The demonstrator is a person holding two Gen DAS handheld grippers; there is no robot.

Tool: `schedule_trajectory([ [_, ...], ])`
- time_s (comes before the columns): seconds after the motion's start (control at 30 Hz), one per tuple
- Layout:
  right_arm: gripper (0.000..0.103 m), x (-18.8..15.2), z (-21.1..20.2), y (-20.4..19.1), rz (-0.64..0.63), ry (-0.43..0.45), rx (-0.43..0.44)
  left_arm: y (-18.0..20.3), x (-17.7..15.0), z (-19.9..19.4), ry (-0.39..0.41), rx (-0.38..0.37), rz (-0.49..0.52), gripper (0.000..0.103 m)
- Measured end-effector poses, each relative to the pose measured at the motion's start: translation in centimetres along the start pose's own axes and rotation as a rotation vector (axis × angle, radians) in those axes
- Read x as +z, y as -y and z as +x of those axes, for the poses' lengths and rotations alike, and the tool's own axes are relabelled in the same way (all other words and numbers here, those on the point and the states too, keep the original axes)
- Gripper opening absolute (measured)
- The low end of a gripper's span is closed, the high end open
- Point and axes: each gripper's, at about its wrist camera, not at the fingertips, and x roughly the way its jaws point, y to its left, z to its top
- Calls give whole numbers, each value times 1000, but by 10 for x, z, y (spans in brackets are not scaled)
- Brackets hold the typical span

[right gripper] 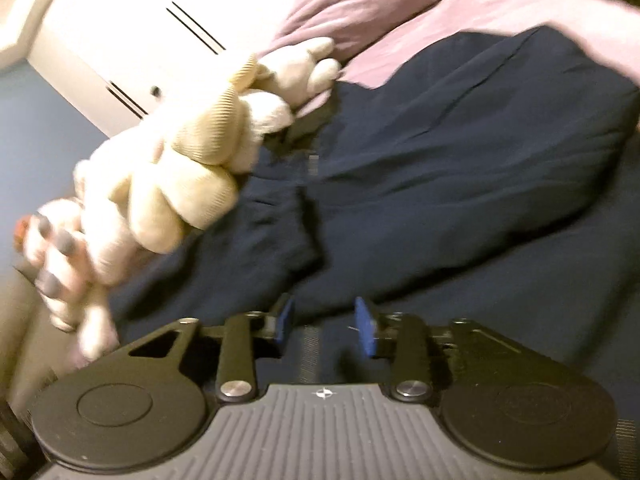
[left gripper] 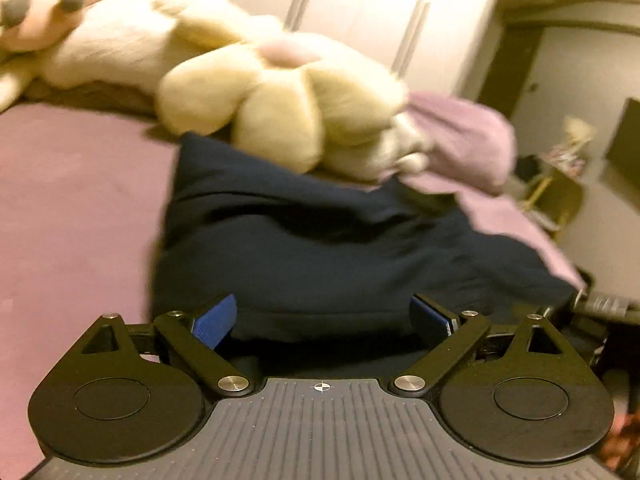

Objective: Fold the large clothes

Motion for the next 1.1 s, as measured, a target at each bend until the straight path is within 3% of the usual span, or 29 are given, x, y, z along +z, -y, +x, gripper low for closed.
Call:
schedule_trajectory([
  [0.03,52,1,8,0,18,-9,8,-5,-2,1,-7,43,-9,95],
  [0.2,52,6,47,-9,118,-57,54,-28,-3,8,-18,52,-67,95],
  [0.37,53,7,72,-24,107,-78,9,-35,-11,16,-55,57,-118,95],
  [0.43,44,8,77,-26,120,-72,-7,-38,-16,14,-64,65,-116,95],
  [0.5,22,10,80,-30,112,-84,-16,-37,-15,13,-67,81,-102,95],
  [0.57,17,14,68,-43,42,-43,-18,-32,-13,11,-51,77,-81,95],
  [0.7,16,32,0,-55,-35,188,-2,-11,-7,14,-19,91,17,95],
  [0.73,16,36,-15,-52,-47,236,-19,-6,-5,18,-22,89,33,95],
  [0.87,16,51,-62,-24,-78,373,-220,13,-1,35,-47,53,16,93],
  [0.97,16,61,-66,10,-39,346,-350,27,2,49,-69,42,18,92],
  [1.1,20,60,-48,52,57,222,-352,34,4,59,-89,61,30,92],
])
